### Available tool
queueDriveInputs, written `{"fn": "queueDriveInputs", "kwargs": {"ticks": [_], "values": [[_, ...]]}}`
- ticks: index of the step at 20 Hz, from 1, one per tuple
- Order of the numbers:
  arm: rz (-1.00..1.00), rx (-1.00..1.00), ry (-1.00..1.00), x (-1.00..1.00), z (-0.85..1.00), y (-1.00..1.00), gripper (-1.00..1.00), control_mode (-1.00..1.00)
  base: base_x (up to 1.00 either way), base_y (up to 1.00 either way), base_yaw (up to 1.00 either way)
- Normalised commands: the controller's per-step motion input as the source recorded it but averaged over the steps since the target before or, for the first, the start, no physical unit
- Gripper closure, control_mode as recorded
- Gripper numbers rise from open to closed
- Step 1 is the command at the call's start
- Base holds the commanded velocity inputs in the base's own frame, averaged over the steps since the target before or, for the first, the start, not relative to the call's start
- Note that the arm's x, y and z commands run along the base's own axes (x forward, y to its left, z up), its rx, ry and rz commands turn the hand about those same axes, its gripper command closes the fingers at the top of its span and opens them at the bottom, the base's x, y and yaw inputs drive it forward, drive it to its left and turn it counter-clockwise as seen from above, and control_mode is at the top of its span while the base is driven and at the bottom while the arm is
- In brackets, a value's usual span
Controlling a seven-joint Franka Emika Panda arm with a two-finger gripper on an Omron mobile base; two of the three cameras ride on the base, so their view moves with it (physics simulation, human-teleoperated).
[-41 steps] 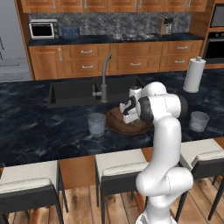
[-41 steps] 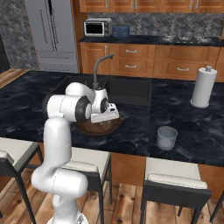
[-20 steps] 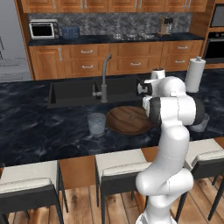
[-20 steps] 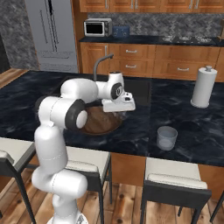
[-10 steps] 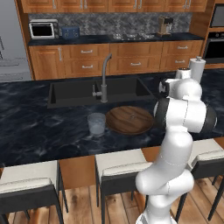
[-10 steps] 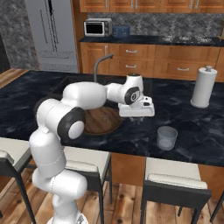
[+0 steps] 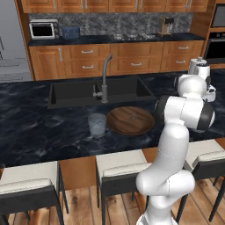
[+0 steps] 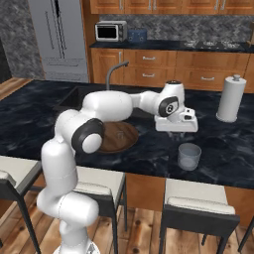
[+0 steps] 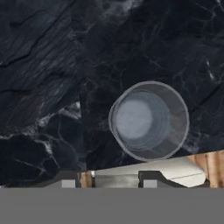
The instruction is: There are four ice cubes in the ice bowl. Place two ice cubes in each glass of water.
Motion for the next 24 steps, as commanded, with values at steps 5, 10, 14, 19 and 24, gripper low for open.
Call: {"fn": "queueDriveInputs", "kwargs": {"ticks": [5, 10, 14, 19, 24], "values": [[-0.06, 0.00, 0.00, 0.00, -0.01, -0.41, 1.00, -1.00, 0.00, 0.00, 0.00], [-0.05, 0.00, -0.02, 0.03, -0.01, -0.20, 1.00, -1.00, 0.00, 0.00, 0.00], [-0.06, 0.00, 0.00, 0.23, -0.23, -0.14, 1.00, -1.00, 0.00, 0.00, 0.00], [-0.05, 0.00, 0.00, 0.20, -0.35, -0.05, 1.00, -1.00, 0.00, 0.00, 0.00], [-0.04, 0.00, -0.02, 0.14, -0.23, -0.03, 1.00, -1.00, 0.00, 0.00, 0.00]]}}
